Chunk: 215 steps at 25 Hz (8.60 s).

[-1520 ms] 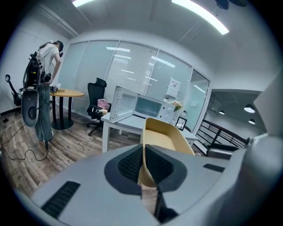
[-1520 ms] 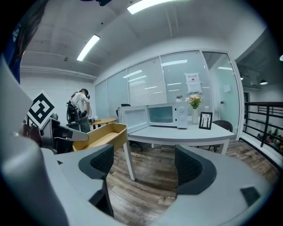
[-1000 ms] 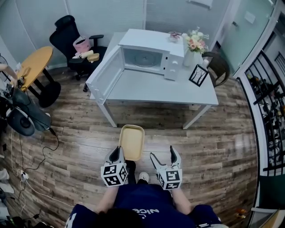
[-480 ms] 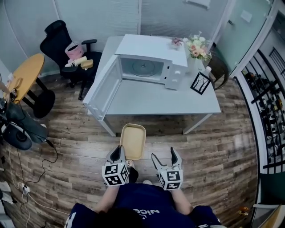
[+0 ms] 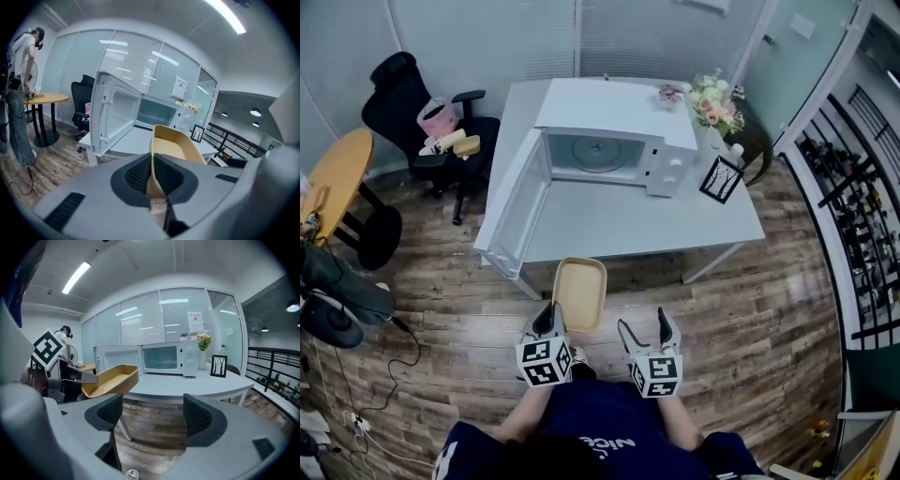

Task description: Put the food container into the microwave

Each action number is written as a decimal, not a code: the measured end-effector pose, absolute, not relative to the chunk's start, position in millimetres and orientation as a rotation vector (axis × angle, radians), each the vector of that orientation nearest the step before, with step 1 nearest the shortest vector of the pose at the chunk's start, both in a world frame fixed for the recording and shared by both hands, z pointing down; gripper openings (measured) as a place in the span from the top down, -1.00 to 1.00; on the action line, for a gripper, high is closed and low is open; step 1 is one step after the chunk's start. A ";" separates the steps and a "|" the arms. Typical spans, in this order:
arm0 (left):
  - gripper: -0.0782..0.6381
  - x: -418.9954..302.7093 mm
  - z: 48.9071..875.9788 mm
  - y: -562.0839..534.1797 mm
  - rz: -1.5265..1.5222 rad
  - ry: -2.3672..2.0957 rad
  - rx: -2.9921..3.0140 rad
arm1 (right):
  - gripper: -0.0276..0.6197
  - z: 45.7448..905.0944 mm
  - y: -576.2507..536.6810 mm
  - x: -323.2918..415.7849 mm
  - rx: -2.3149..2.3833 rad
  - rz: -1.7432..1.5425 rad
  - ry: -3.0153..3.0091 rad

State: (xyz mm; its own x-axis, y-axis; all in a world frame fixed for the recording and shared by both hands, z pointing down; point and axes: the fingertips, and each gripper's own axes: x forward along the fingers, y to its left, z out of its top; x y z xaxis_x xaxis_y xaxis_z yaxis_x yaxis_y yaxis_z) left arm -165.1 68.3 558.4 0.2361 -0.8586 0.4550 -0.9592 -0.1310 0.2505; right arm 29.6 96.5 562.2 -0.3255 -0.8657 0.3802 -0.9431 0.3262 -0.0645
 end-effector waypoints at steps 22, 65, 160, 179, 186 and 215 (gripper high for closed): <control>0.73 -186.7 568.2 23.6 0.303 -1.622 2.003 | -0.27 590.8 71.9 3.2 1.573 0.467 -2.272; 0.73 -132.3 567.3 -222.6 0.226 -1.833 1.736 | -0.19 596.9 -213.9 53.4 1.157 0.555 -2.478; -0.28 -91.6 556.1 -361.0 0.263 -1.616 2.331 | -0.17 578.4 -235.0 92.2 1.510 0.453 -2.263; -0.28 -83.3 550.2 -229.6 0.345 -1.552 2.451 | -0.15 565.3 -237.8 65.6 1.486 0.401 -2.399; -0.28 -97.4 540.4 -220.3 0.289 -1.606 2.428 | -0.15 561.8 -234.9 53.8 1.443 0.361 -2.429; 0.77 -74.8 538.4 -223.4 0.333 -1.465 2.517 | 0.89 555.0 -237.2 40.8 1.362 0.233 -2.451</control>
State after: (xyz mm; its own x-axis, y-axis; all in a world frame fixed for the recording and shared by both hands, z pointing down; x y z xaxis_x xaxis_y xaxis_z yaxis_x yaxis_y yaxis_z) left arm -74.8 -223.4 538.4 0.4806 -0.8251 0.2971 -0.8725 -0.4840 0.0671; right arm 40.8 -237.2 555.0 -0.4907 -0.7942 0.3586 -0.8475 0.5306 0.0156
